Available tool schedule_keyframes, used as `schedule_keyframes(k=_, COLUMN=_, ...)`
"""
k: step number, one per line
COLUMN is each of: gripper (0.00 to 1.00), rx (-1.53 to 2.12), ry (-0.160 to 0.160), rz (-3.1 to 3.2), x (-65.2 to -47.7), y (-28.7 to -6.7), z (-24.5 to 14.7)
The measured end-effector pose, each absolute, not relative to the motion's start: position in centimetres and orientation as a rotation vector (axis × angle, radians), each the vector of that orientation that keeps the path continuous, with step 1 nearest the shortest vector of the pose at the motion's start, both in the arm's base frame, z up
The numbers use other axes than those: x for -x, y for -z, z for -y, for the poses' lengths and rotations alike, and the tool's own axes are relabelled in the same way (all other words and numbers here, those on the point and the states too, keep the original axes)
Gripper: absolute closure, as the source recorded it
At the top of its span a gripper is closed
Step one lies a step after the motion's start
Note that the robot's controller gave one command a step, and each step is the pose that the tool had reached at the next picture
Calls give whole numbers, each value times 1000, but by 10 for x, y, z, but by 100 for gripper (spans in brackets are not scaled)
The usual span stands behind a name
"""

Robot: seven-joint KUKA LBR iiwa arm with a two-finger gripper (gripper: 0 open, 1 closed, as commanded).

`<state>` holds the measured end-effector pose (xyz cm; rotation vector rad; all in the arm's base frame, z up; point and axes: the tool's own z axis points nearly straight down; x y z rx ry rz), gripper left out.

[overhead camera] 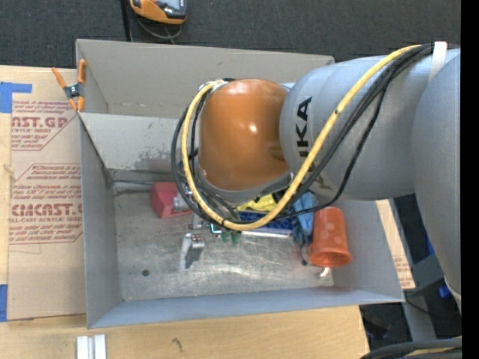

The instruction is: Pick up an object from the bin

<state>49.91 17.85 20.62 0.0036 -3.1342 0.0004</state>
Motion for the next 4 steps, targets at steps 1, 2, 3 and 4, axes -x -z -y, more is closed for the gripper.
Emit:
schedule_keyframes(k=1, gripper=0, rx=-1, ry=2, rz=3142, x=-501, y=-211, z=-178)
schedule_keyframes(k=2, gripper=0, rx=106, ry=3, rz=3143, x=-522, y=-178, z=-181)
schedule_keyframes(k=3, gripper=0, rx=3, ry=-1, rz=3141, x=-517, y=-164, z=-185)
schedule_keyframes(k=4, gripper=0, rx=-364, ry=3, rz=3123, x=-553, y=-151, z=-174)
